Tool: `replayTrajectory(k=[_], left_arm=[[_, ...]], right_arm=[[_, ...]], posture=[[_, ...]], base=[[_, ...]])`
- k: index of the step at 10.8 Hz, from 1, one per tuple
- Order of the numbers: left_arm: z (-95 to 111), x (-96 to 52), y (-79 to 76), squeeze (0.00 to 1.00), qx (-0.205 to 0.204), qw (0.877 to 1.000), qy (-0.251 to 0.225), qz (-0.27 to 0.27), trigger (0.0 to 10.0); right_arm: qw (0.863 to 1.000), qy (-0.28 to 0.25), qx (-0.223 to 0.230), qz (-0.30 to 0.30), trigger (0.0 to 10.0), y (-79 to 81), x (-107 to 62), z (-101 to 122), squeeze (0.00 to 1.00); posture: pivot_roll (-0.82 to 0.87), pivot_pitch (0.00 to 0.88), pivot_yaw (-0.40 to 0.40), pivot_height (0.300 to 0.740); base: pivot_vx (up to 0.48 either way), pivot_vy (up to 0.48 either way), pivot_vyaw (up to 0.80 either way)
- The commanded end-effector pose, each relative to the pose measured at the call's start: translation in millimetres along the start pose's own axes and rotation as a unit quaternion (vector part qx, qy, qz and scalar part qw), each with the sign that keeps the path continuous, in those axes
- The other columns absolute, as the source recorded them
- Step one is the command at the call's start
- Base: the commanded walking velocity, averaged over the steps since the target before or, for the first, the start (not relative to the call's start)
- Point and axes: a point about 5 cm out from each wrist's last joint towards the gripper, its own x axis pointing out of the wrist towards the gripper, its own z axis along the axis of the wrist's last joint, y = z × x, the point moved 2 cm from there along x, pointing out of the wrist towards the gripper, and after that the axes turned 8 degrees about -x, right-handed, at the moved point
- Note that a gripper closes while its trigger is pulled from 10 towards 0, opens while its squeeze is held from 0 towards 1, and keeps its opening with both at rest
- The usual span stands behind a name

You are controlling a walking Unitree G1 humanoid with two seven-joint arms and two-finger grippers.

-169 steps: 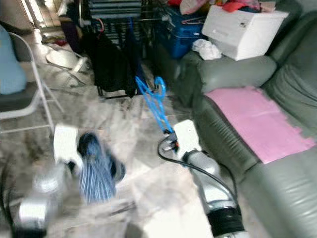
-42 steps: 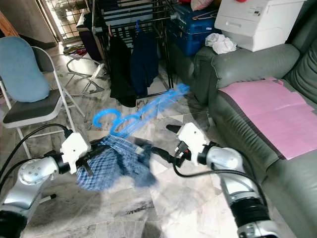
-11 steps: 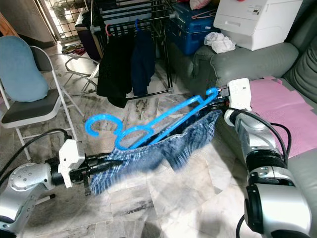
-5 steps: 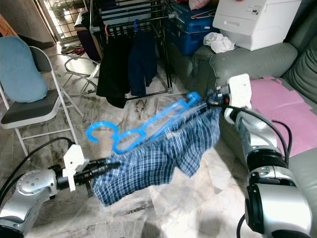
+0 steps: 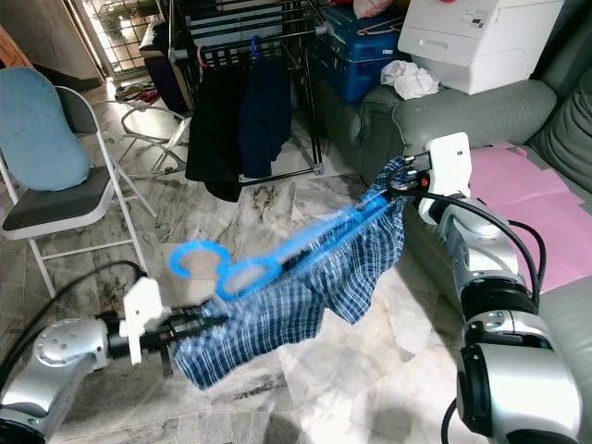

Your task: Hang hanger

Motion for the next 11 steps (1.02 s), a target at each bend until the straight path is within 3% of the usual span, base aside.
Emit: replayTrajectory(k=[1,3,4,5,7,8,9,11], left_arm=[[-7.1,-7.8,2.0,0.00,0.009,1.000,0.029,0.000,0.0],[-22.6,-7.4,8.3,0.00,0.017,0.997,0.076,0.013,0.0],[-38.2,-8.0,20.6,0.00,0.038,0.988,0.139,0.056,0.0],[-43.2,-8.2,28.6,0.00,0.045,0.982,0.162,0.088,0.0],[-38.9,1.3,47.1,0.00,0.019,0.974,0.138,0.177,0.0],[-29.2,6.6,54.3,0.00,0.001,0.972,0.093,0.215,0.0],[-21.6,9.1,54.8,0.00,-0.007,0.974,0.057,0.219,0.0],[-9.6,13.1,43.7,0.00,-0.010,0.985,-0.006,0.171,0.0]], right_arm=[[1.000,-0.026,-0.005,-0.002,0.0,-2.0,3.9,15.4,0.00],[0.999,-0.034,-0.006,0.004,0.0,0.8,5.5,20.3,0.00],[0.999,-0.040,-0.005,0.012,0.0,4.4,5.6,22.1,0.00],[0.999,-0.042,-0.005,0.016,0.0,6.7,5.8,22.4,0.00],[0.998,-0.046,-0.013,0.041,0.0,20.0,5.4,20.5,0.00],[0.998,-0.044,-0.020,0.045,0.0,22.9,5.2,18.1,0.00],[0.998,-0.039,-0.022,0.042,0.0,21.9,4.8,15.3,0.00],[0.998,-0.020,-0.043,0.036,0.0,22.1,1.7,3.9,0.00]], posture=[[-0.08,0.000,0.088,0.740],[-0.08,0.000,0.089,0.740],[-0.09,0.000,0.090,0.740],[-0.09,0.000,0.090,0.740],[-0.10,0.000,0.092,0.740],[-0.10,0.000,0.092,0.740],[-0.10,0.000,0.092,0.740],[-0.09,0.000,0.092,0.740]], base=[[0.000,0.000,0.00],[0.000,0.000,0.00],[0.000,0.000,0.00],[0.000,0.000,0.00],[0.000,0.000,0.00],[0.000,0.000,0.00],[0.000,0.000,0.00],[0.000,0.000,0.00]])
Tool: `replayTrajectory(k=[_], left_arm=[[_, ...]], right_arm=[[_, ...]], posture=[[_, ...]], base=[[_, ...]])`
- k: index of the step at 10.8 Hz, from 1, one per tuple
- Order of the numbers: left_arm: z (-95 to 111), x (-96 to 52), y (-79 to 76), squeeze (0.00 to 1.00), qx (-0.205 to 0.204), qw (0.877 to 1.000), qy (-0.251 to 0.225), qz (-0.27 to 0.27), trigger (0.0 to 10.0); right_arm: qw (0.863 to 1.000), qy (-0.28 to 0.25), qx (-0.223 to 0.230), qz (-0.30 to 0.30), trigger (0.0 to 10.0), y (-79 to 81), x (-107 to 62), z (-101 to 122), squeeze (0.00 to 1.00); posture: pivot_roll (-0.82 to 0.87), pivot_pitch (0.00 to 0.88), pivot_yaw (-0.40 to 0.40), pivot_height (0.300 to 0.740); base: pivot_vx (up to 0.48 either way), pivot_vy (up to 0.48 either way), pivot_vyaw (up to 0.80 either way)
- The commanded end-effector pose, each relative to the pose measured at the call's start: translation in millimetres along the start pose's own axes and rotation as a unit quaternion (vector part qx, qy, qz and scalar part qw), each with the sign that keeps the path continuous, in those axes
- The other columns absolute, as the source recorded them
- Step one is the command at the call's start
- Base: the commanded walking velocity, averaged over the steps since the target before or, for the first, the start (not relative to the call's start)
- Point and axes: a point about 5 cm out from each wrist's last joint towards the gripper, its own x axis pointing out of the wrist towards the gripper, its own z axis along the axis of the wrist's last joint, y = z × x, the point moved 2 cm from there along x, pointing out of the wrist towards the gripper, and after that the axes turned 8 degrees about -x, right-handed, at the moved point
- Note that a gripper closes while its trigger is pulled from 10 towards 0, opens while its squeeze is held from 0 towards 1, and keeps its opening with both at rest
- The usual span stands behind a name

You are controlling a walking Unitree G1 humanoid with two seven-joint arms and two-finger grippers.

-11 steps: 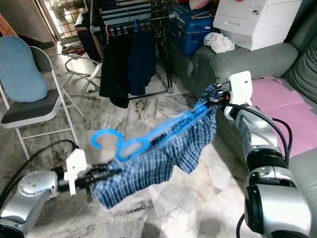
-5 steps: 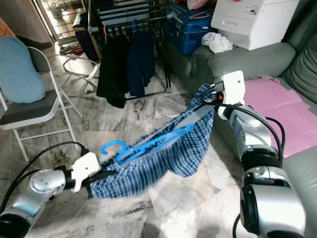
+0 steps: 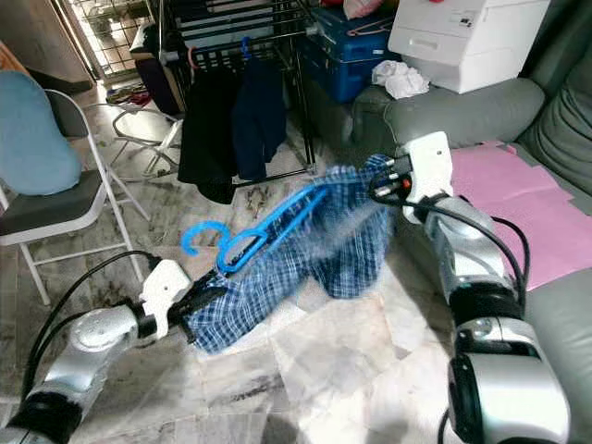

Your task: Hang hanger

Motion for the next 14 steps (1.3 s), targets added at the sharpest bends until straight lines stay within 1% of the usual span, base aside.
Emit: replayTrajectory(k=[1,2,3,4,5,6,7,8,9,10,12,13,14], left_arm=[[7.5,-7.9,5.5,0.00,-0.029,0.999,-0.031,-0.002,0.0],[8.3,-11.0,-1.0,0.00,-0.035,0.998,-0.032,-0.036,0.0],[1.4,-15.2,-1.7,0.00,-0.015,0.999,-0.004,-0.047,0.0],[-9.8,-16.4,1.3,0.00,0.020,0.998,0.032,-0.041,0.0],[-15.9,-12.9,4.4,0.00,0.036,0.997,0.059,-0.022,0.0],[-20.7,-6.0,9.6,0.00,0.050,0.995,0.086,0.016,0.0],[-20.5,3.6,11.8,0.00,0.048,0.993,0.091,0.052,0.0],[-17.4,19.0,10.2,0.00,0.033,0.992,0.081,0.093,0.0],[-13.9,35.0,5.6,0.00,-0.008,0.989,0.059,0.133,0.0],[-10.5,42.9,2.7,0.00,-0.032,0.987,0.047,0.150,0.0],[-5.0,52.7,1.4,0.00,-0.074,0.980,0.028,0.185,0.0],[-5.6,53.8,5.4,0.00,-0.099,0.973,0.030,0.208,0.0],[-5.6,53.3,7.2,0.00,-0.098,0.971,0.032,0.214,0.0]], right_arm=[[1.000,0.003,-0.022,0.008,0.0,4.8,-0.3,-1.6,0.00],[0.999,0.009,-0.034,0.005,0.0,4.2,-1.3,-4.5,0.00],[1.000,0.014,-0.026,-0.006,0.0,0.7,-1.7,-6.0,0.00],[1.000,0.006,-0.023,-0.001,0.0,5.0,0.7,-2.6,0.00],[1.000,0.003,-0.022,0.006,0.0,10.3,2.2,-1.6,0.00],[1.000,-0.003,-0.019,0.018,0.0,18.9,4.3,0.2,0.00],[0.999,-0.008,-0.012,0.029,0.0,27.4,5.8,0.7,0.00],[0.999,-0.011,0.000,0.047,0.0,42.3,7.5,-0.3,0.00],[0.997,-0.016,0.015,0.069,0.0,63.3,9.6,-0.9,0.00],[0.995,-0.018,0.023,0.090,0.0,79.9,10.3,-1.8,0.00],[0.990,-0.013,0.030,0.137,0.0,111.6,5.7,-6.3,0.00],[0.986,-0.013,0.030,0.164,0.0,128.1,-0.3,-9.8,0.00],[0.985,-0.013,0.033,0.170,0.0,130.6,-1.7,-10.2,0.00]], posture=[[-0.09,0.000,0.092,0.740],[-0.09,0.000,0.092,0.740],[-0.09,0.000,0.092,0.740],[-0.09,0.000,0.092,0.740],[-0.09,0.000,0.092,0.740],[-0.09,0.000,0.091,0.740],[-0.09,0.000,0.091,0.740],[-0.09,0.000,0.091,0.740],[-0.10,0.000,0.092,0.740],[-0.10,0.000,0.092,0.740],[-0.10,0.000,0.091,0.740],[-0.10,0.000,0.091,0.740],[-0.10,0.000,0.091,0.740]], base=[[0.000,0.000,0.00],[0.000,0.000,0.00],[0.000,0.000,0.00],[0.000,0.000,0.00],[0.000,0.000,0.00],[0.000,0.000,0.00],[0.000,0.000,0.00],[0.000,0.000,0.00],[0.000,0.000,0.00],[0.000,0.000,0.00],[0.000,0.000,0.00],[0.000,0.000,0.00],[0.000,0.000,0.00]])
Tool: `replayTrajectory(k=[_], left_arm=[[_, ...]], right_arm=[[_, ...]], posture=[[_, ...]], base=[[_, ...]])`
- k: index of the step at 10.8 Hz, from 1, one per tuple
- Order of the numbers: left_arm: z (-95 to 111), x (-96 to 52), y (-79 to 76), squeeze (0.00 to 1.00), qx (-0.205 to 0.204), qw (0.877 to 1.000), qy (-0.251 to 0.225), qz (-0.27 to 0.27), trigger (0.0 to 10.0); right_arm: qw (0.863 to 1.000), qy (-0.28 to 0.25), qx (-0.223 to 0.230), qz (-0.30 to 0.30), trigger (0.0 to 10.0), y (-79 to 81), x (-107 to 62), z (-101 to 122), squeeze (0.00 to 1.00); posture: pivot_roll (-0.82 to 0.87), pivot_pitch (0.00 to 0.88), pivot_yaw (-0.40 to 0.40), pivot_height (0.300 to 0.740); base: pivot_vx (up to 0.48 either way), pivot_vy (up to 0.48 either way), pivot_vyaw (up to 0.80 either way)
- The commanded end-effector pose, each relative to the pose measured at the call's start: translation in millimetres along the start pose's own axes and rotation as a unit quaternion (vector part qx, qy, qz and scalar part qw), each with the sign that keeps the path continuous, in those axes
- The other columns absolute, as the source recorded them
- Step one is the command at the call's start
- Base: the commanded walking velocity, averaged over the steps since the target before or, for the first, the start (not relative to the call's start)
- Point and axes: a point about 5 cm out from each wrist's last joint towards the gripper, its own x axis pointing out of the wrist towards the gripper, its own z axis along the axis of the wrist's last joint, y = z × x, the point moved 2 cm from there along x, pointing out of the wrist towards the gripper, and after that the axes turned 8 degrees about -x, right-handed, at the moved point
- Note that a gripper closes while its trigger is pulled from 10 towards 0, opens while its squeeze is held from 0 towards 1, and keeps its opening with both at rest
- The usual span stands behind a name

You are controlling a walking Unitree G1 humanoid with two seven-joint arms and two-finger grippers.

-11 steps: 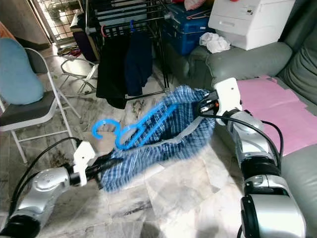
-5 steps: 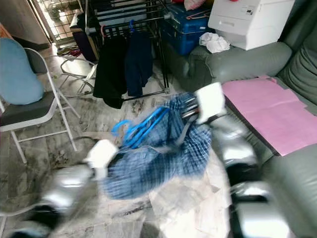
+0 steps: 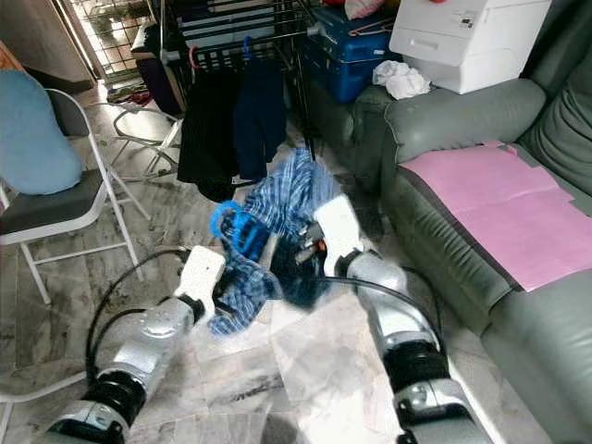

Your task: Hang hanger

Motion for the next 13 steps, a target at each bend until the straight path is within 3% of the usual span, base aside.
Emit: replayTrajectory(k=[1,5,6,7,9,10,13], left_arm=[[4.9,-0.8,16.1,0.00,-0.011,0.999,-0.003,0.036,0.0],[16.7,-1.9,35.4,0.00,-0.059,0.996,-0.016,0.071,0.0],[19.1,-2.7,35.7,0.00,-0.055,0.996,-0.020,0.064,0.0],[19.3,-3.6,35.6,0.00,-0.043,0.997,-0.018,0.058,0.0],[16.4,-8.4,38.9,0.00,-0.007,0.999,-0.010,0.042,0.0],[14.8,-14.5,49.0,0.00,0.026,0.999,0.000,0.034,0.0],[14.9,-22.6,71.8,0.00,0.042,0.997,0.012,0.062,0.0]], right_arm=[[1.000,-0.002,-0.001,0.023,0.0,8.2,-0.6,1.9,0.00],[0.994,0.081,-0.010,0.079,0.0,32.5,-24.8,-42.2,0.00],[0.994,0.083,-0.027,0.064,10.0,29.7,-25.6,-43.7,0.00],[0.995,0.070,-0.030,0.070,10.0,28.5,-26.6,-39.4,1.00],[0.990,0.033,-0.069,0.122,10.0,30.5,-33.2,-23.2,1.00],[0.979,0.017,-0.094,0.183,10.0,31.5,-44.4,-11.4,1.00],[0.959,0.023,-0.105,0.261,10.0,35.2,-60.7,-2.6,1.00]], posture=[[-0.09,0.000,0.096,0.740],[-0.09,0.000,0.096,0.740],[-0.09,0.000,0.095,0.740],[-0.09,0.000,0.095,0.740],[-0.09,0.000,0.095,0.740],[-0.10,0.000,0.098,0.740],[-0.10,0.000,0.098,0.740]], base=[[0.000,0.000,0.00],[0.000,0.000,0.00],[0.000,0.000,0.00],[0.000,0.000,0.00],[0.000,0.000,0.00],[0.000,0.000,0.00],[0.000,0.000,0.00]])
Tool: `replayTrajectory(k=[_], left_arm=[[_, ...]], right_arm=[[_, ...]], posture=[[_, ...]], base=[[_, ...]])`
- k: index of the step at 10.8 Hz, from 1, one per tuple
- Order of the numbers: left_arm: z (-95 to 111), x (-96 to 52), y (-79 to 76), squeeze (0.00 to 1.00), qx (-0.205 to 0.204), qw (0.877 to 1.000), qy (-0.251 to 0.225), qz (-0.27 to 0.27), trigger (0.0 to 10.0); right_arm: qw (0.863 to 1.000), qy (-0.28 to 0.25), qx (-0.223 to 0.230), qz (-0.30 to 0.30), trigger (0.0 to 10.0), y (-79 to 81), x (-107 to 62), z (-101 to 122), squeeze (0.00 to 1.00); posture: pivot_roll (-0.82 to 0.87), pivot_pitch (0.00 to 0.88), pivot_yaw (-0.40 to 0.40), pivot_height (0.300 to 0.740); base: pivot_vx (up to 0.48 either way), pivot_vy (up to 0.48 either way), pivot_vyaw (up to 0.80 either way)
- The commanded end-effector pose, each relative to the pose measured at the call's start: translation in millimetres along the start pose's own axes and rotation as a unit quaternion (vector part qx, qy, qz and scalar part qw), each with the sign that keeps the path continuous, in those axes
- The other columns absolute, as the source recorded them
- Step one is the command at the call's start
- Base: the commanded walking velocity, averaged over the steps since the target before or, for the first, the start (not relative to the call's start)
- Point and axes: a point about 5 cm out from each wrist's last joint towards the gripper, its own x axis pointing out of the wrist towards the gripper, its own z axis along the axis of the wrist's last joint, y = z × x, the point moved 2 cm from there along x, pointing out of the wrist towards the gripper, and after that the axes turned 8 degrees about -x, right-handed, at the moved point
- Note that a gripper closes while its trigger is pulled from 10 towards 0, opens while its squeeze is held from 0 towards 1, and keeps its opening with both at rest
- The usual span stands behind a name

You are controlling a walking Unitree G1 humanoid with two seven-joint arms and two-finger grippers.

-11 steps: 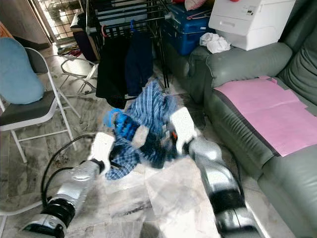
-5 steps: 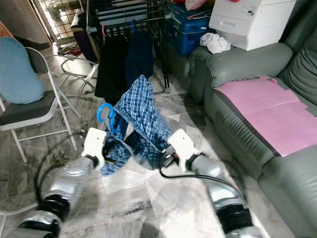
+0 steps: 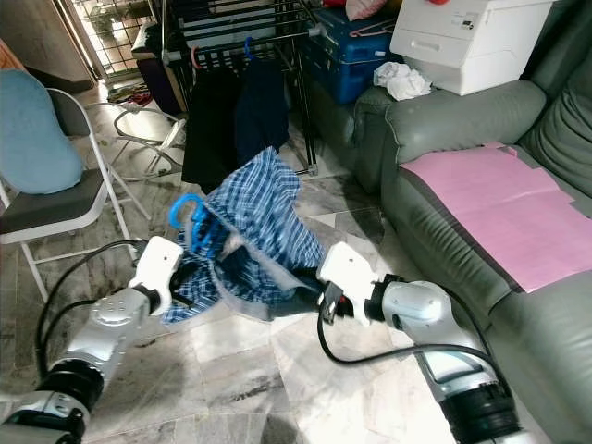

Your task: Hang hanger

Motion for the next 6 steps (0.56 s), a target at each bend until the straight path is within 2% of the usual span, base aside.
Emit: replayTrajectory(k=[1,2,3,4,5,6], left_arm=[[6.1,-2.8,14.3,0.00,0.006,1.000,-0.010,0.024,0.0],[6.7,-3.5,18.1,0.00,0.010,0.999,-0.009,0.033,0.0],[7.4,-3.5,18.9,0.00,0.011,0.999,-0.011,0.036,0.0],[7.5,-3.4,19.7,0.00,0.012,0.999,-0.013,0.043,0.0],[7.5,-2.7,17.1,0.00,0.014,0.999,-0.015,0.034,0.0],[9.3,-3.3,13.8,0.00,0.021,1.000,-0.021,0.009,0.0]], right_arm=[[1.000,0.000,-0.006,0.027,10.0,6.8,0.9,2.8,1.00],[0.996,0.051,-0.066,-0.013,10.0,-3.9,0.1,-10.0,1.00],[0.988,0.087,-0.084,-0.095,10.0,-24.9,0.1,-19.8,1.00],[0.989,0.068,-0.042,-0.121,10.0,-28.2,1.7,-18.4,1.00],[0.998,0.034,-0.029,-0.044,10.0,-4.1,3.8,-14.6,1.00],[0.998,0.041,-0.043,-0.023,10.0,-2.3,-1.8,-16.4,1.00]], posture=[[-0.10,0.000,0.098,0.740],[-0.10,0.000,0.098,0.740],[-0.10,0.000,0.097,0.740],[-0.10,0.000,0.097,0.740],[-0.10,0.000,0.097,0.740],[-0.10,0.000,0.097,0.740]], base=[[0.000,0.000,0.00],[0.000,0.000,0.00],[0.000,0.000,0.00],[0.000,0.000,0.00],[0.000,0.000,0.00],[0.000,0.000,0.00]])
